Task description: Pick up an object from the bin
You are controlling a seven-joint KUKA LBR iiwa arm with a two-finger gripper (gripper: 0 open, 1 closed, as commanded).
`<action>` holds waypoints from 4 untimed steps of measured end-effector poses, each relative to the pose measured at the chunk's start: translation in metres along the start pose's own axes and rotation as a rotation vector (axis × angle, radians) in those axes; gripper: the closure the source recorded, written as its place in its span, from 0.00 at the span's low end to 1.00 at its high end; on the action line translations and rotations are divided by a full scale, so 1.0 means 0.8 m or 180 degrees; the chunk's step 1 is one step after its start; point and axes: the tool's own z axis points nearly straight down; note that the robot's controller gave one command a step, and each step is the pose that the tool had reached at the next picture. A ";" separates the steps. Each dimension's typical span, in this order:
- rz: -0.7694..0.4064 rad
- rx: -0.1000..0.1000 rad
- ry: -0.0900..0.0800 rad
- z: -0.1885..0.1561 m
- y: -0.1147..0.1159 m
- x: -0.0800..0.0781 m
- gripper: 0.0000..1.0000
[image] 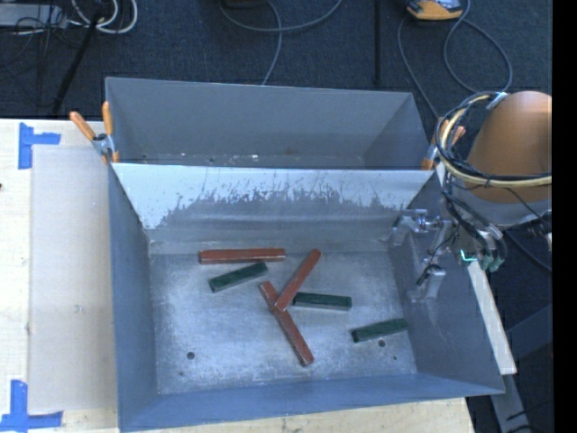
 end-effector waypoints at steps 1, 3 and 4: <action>-0.0679 -0.0003 0.0002 0.153 -0.023 0.058 0.00; -0.0927 0.0008 -0.0030 0.092 -0.018 0.059 0.00; -0.1207 0.0000 -0.0008 0.152 -0.013 0.063 0.00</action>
Offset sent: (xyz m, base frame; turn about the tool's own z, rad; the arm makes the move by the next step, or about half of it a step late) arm -0.0452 -0.0190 -0.1182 -0.2149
